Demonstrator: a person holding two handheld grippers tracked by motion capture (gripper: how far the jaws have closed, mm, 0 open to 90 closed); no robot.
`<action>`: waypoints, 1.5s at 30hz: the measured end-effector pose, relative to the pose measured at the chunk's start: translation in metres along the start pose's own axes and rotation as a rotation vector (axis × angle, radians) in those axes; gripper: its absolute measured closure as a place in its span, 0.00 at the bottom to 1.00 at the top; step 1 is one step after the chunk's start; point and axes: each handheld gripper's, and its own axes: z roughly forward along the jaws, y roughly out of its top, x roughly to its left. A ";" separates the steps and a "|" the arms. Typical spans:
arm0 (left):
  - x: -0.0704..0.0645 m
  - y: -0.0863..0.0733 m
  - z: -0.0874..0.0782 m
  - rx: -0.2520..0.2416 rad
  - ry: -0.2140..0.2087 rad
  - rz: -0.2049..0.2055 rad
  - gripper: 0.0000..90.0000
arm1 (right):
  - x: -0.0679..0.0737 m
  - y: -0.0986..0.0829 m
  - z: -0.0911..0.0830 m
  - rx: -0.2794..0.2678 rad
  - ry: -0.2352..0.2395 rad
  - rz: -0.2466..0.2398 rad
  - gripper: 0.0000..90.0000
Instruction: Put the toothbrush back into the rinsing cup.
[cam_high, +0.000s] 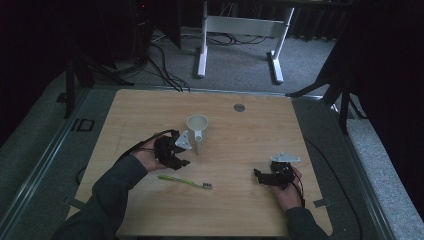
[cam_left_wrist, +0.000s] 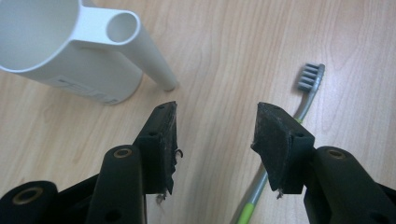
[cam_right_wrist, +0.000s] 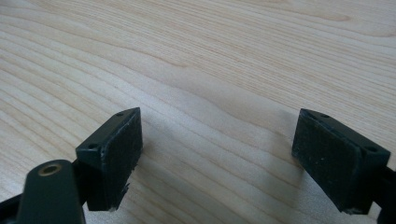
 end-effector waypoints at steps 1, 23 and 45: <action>0.000 0.000 0.001 0.006 -0.003 0.004 0.55 | 0.000 0.000 0.000 0.000 0.000 0.000 0.18; -0.001 -0.001 0.012 0.035 -0.072 0.049 0.56 | 0.000 0.000 0.000 0.000 0.000 -0.001 0.18; -0.003 -0.003 0.017 0.059 -0.097 0.073 0.58 | 0.000 0.000 0.000 0.000 0.000 -0.002 0.18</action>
